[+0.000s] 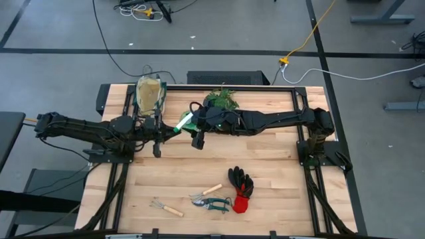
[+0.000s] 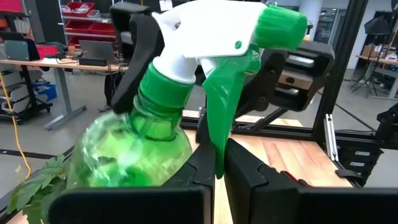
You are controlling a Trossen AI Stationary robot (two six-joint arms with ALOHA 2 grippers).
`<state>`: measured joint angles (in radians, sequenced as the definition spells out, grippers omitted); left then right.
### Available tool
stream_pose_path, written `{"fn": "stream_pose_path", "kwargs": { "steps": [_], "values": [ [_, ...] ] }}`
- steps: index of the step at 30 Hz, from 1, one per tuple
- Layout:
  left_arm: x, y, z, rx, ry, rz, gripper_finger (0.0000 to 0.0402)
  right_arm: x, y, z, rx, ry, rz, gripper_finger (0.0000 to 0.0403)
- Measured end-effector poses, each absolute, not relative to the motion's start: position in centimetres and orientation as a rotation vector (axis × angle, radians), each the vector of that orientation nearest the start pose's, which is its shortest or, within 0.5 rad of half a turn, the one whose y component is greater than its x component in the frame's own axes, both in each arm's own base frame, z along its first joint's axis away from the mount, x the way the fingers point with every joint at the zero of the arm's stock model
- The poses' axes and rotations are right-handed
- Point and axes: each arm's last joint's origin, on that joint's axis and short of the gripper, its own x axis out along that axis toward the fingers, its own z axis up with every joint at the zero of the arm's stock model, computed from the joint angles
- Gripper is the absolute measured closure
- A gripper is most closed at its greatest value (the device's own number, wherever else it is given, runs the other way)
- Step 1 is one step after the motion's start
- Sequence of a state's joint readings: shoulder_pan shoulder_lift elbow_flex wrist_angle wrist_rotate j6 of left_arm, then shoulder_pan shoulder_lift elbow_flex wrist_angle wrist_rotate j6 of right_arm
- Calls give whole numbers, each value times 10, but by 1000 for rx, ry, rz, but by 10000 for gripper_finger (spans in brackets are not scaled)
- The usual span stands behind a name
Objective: Pick & Place Garden tools in Gardening bag
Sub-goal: Put the green spray bottle into the green gardening bag
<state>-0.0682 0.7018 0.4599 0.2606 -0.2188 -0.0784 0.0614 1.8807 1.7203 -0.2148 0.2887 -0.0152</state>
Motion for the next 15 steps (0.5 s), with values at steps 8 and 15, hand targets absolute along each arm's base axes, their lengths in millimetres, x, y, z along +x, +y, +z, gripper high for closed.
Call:
{"fn": "stream_pose_path", "kwargs": {
  "steps": [8,15],
  "values": [
    [166,-4,275,-85,-22,165,383,438,18,344,-112,366,-274,128],
    [166,-4,276,-88,-28,169,383,436,16,345,-155,372,-330,128]
  ]
}}
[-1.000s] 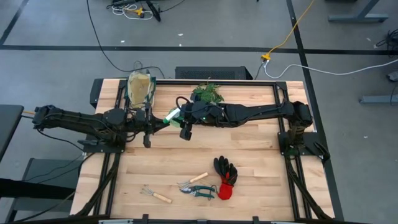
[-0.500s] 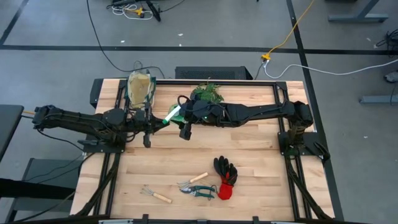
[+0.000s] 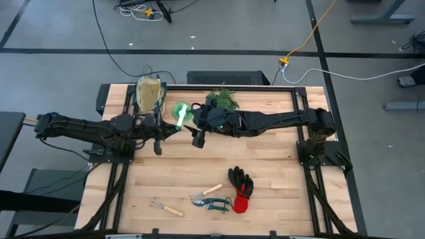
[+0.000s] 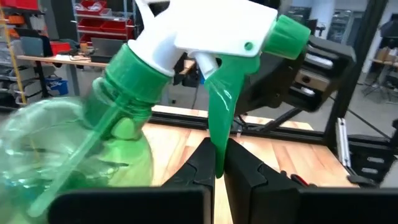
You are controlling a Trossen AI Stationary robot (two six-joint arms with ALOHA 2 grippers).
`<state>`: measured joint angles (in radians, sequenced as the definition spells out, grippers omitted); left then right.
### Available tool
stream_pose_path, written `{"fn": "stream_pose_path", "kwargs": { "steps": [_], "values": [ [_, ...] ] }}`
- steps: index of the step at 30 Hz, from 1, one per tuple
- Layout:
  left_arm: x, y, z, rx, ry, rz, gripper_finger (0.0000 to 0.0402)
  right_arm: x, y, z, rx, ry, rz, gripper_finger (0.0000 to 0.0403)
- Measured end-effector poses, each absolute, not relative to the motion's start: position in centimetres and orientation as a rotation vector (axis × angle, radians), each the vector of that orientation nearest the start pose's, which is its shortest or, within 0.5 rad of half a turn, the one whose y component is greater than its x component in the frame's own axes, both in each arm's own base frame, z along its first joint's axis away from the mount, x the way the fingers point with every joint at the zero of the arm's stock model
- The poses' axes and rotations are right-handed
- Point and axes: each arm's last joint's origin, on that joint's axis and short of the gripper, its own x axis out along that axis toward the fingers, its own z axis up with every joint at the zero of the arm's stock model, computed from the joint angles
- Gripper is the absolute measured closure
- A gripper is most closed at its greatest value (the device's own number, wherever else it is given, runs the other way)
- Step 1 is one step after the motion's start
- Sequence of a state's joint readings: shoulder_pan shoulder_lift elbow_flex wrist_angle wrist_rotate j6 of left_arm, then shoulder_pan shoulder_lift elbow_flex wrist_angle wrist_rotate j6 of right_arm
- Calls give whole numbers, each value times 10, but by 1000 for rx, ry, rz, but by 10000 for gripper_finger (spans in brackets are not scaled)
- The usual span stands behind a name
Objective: Pick & Place Garden tools in Gardening bag
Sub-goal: Put the green spray bottle into the green gardening bag
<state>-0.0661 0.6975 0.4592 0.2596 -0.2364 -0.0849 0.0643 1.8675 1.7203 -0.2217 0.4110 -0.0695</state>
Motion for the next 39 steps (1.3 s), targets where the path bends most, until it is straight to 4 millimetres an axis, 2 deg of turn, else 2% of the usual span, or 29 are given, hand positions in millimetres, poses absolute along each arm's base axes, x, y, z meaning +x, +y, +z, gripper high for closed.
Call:
{"fn": "stream_pose_path", "kwargs": {
  "steps": [4,14,30,39],
  "values": [
    [166,-4,275,-87,-27,174,383,433,14,349,-188,372,-406,128],
    [161,1,278,-64,-44,259,383,427,13,354,-180,389,-416,128],
    [127,47,276,-96,4,643,383,423,13,347,-133,458,-415,128],
    [112,67,274,-123,16,740,383,423,15,346,-103,462,-377,128]
  ]
}}
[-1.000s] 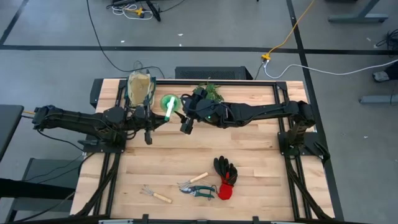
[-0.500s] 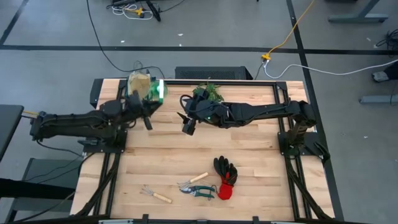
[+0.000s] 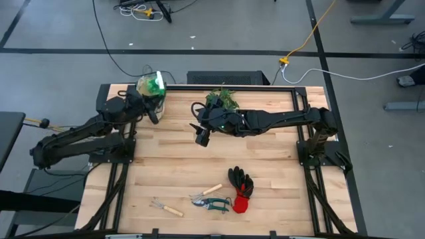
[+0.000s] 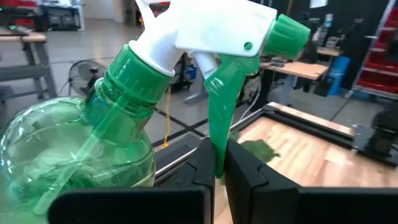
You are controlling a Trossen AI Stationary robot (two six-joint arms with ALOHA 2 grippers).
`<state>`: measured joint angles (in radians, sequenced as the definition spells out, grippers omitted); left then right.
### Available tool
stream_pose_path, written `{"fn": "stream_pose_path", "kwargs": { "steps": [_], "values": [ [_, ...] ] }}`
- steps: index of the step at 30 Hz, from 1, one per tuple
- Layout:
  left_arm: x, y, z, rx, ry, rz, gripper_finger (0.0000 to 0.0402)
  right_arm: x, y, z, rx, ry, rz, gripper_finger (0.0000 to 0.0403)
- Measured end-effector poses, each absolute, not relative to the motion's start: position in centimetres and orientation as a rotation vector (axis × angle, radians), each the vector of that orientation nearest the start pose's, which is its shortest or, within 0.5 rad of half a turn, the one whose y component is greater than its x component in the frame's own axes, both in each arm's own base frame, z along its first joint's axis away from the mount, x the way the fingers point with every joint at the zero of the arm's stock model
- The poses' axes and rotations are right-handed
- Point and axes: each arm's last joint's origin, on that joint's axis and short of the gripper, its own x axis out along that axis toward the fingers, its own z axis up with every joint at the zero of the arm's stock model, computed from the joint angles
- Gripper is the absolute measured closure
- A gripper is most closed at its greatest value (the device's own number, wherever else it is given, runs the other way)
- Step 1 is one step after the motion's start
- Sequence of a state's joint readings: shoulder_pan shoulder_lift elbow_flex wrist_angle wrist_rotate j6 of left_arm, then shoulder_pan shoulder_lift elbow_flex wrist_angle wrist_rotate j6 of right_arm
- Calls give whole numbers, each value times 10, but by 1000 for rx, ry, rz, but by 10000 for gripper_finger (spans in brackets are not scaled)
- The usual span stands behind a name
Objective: Pick & Place Garden tools in Gardening bag
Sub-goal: Put the green spray bottle into the green gardening bag
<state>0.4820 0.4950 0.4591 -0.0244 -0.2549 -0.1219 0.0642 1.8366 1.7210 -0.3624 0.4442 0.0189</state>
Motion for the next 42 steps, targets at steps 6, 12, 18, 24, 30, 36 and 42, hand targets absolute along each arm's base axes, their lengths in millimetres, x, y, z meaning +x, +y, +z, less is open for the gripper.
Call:
{"fn": "stream_pose_path", "kwargs": {
  "steps": [6,12,18,24,30,36,42],
  "values": [
    [103,80,270,-166,46,789,383,423,19,346,-106,465,-367,128],
    [93,92,269,-206,39,802,383,422,22,346,-108,467,-361,128],
    [84,100,268,-251,36,789,383,422,23,345,-112,475,-358,128],
    [76,106,268,-268,26,793,383,422,23,345,-112,476,-358,128],
    [70,111,259,-312,25,778,383,422,22,345,-113,482,-359,128],
    [65,115,248,-356,-12,752,383,422,23,345,-113,482,-358,128],
    [62,118,239,-378,-30,760,383,422,23,345,-113,482,-358,128]
  ]
}}
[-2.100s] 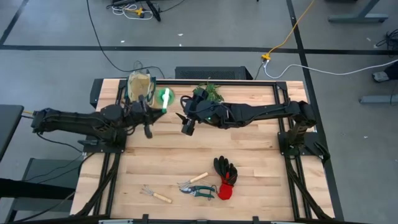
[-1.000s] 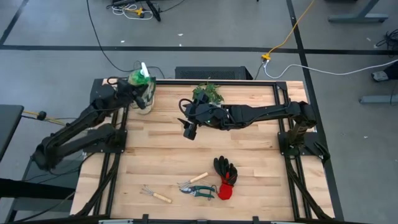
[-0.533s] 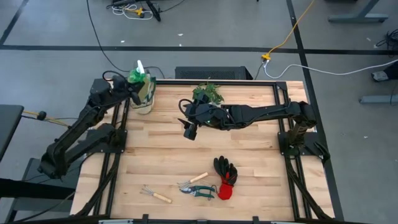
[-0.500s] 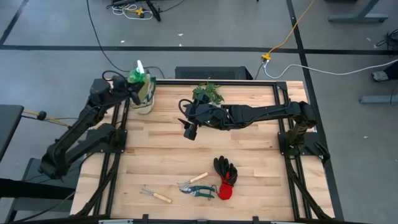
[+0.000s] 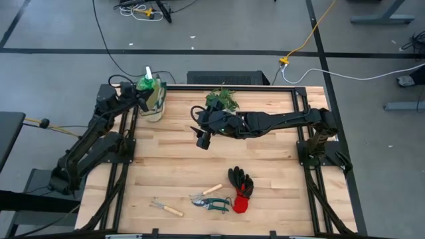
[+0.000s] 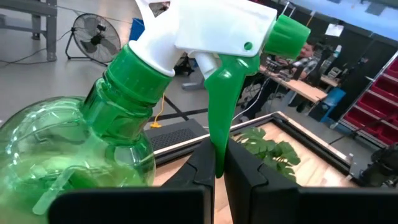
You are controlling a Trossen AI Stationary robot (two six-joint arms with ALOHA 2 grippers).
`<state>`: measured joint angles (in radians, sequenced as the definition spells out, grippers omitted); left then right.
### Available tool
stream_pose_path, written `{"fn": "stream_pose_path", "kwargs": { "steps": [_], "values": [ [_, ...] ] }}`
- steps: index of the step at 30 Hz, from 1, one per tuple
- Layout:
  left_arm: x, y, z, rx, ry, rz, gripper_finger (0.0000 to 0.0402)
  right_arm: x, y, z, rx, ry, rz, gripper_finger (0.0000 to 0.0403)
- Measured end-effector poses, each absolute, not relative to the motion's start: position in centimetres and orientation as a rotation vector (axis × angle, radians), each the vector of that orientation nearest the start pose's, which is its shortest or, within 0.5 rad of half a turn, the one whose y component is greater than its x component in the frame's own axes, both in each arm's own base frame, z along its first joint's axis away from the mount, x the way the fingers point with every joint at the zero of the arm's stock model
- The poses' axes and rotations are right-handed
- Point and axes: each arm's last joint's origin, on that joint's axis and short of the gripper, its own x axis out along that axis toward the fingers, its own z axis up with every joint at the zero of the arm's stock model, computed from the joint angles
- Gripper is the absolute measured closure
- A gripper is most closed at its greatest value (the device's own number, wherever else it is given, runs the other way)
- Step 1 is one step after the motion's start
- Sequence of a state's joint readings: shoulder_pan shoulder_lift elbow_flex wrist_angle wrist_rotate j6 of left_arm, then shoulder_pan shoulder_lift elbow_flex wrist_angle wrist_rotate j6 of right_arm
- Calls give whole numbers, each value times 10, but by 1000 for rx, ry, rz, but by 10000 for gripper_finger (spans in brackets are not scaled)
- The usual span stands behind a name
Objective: Pick & Place Garden tools in Gardening bag
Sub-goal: Put the green spray bottle into the green gardening bag
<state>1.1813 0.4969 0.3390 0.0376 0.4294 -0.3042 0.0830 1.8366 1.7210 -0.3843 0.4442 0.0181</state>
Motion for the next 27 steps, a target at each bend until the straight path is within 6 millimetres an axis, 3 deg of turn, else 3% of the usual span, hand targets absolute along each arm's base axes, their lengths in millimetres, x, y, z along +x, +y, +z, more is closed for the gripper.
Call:
{"fn": "stream_pose_path", "kwargs": {
  "steps": [9,15,27],
  "values": [
    [56,121,217,-426,-38,786,383,422,23,345,-113,482,-358,128],
    [55,122,213,-448,-108,775,383,422,23,344,-107,483,-341,128],
    [57,131,205,-517,-76,800,383,422,23,344,-101,482,-341,128]
  ]
}}
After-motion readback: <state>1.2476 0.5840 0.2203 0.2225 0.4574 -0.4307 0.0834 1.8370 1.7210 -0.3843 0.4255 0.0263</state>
